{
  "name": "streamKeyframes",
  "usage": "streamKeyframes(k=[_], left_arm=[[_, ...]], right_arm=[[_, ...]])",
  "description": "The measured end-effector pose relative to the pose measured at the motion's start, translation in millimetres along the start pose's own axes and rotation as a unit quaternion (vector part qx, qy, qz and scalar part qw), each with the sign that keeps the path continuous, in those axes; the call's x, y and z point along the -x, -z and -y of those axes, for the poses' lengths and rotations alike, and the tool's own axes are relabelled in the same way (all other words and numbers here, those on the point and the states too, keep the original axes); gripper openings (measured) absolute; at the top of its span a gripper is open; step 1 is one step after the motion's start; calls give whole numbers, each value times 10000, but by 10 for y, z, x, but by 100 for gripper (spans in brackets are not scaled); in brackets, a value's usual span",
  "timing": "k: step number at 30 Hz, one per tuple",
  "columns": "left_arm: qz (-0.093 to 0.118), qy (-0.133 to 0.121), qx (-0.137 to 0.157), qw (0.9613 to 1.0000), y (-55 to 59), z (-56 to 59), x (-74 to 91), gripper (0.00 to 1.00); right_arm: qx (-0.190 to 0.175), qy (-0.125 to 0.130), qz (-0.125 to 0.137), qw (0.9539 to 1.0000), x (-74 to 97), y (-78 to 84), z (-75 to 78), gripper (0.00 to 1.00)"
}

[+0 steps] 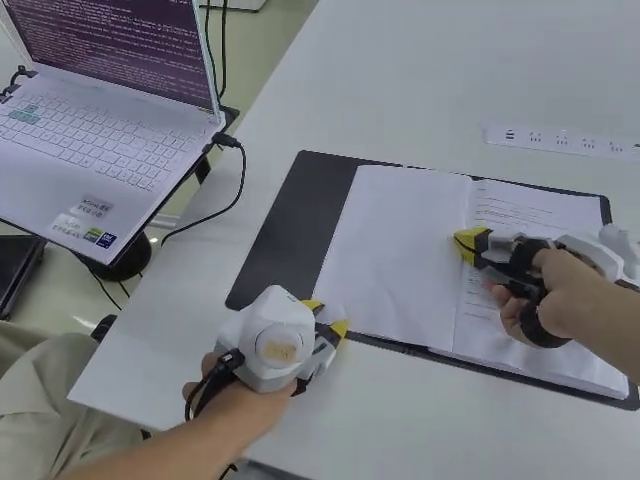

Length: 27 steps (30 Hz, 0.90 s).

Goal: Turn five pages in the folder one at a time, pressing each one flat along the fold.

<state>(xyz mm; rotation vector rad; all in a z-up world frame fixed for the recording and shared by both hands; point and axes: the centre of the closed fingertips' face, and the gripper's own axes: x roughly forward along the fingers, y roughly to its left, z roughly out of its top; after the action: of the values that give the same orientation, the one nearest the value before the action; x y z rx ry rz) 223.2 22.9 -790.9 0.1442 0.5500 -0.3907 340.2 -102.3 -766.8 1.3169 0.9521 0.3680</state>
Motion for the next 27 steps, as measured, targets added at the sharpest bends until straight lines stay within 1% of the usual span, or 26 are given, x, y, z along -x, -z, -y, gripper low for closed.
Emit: streamKeyframes(k=[1,2,5,9,11,12,17,20,23,24,27], left_arm=[[3,2,-4,10000,-2,2,1,20],[12,-1,-4,10000,-2,2,2,20],[20,-8,-1,10000,-5,5,5,20],[22,-10,1,10000,-8,7,7,20],[23,-12,1,10000,-9,9,10,20],[23,-11,2,10000,-10,10,11,20],[17,-26,14,10000,-13,16,16,20],[9,-35,19,10000,-15,20,21,20],[14,-33,22,10000,-15,15,22,20],[16,-30,12,10000,-16,16,22,20],[18,-8,-16,10000,-18,19,20,19]], right_arm=[[-36,6,-25,10000,17,29,12,0],[-43,50,-115,9999,42,93,39,0],[35,95,-159,9998,110,182,70,0],[50,134,-269,9995,208,317,129,0],[95,139,-375,9992,262,412,158,0],[96,180,-431,9989,290,456,187,0],[12,148,-441,9989,416,607,263,0],[30,167,-523,9985,467,706,300,0],[-13,174,-534,9984,527,788,332,0],[-16,180,-610,9980,567,865,358,0],[-93,191,-640,9977,618,899,415,0]])
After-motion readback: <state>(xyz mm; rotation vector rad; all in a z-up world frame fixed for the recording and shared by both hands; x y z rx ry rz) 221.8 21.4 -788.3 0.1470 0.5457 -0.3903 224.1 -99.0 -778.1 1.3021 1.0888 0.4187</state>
